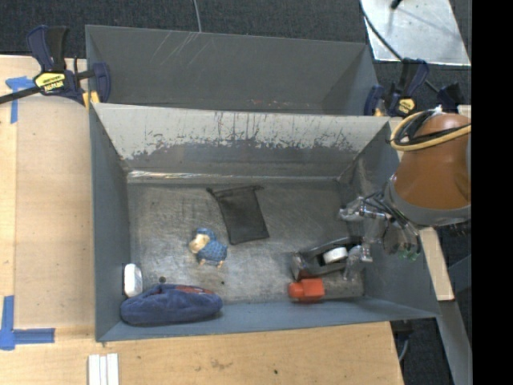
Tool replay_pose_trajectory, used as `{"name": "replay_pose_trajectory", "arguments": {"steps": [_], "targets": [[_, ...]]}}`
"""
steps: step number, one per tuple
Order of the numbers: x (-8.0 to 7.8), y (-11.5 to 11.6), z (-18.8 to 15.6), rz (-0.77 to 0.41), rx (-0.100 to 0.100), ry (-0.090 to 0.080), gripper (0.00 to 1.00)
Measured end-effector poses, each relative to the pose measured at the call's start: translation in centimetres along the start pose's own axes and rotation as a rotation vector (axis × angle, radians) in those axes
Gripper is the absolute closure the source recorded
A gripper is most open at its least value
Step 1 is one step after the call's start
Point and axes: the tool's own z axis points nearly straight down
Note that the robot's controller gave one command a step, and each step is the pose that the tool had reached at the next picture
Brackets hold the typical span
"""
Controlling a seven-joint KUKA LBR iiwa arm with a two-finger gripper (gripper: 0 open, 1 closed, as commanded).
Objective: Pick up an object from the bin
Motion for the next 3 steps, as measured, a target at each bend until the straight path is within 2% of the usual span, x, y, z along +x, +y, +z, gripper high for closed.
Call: {"name": "replay_pose_trajectory", "arguments": {"steps": [1,2,3], "targets": [[0.3,-0.2,0.5,0.117,0.005,0.010,0.00],[0.6,-0.2,0.5,0.114,0.004,0.027,1.00],[0.5,-0.1,-11.3,-0.075,0.000,-0.010,1.00]]}}
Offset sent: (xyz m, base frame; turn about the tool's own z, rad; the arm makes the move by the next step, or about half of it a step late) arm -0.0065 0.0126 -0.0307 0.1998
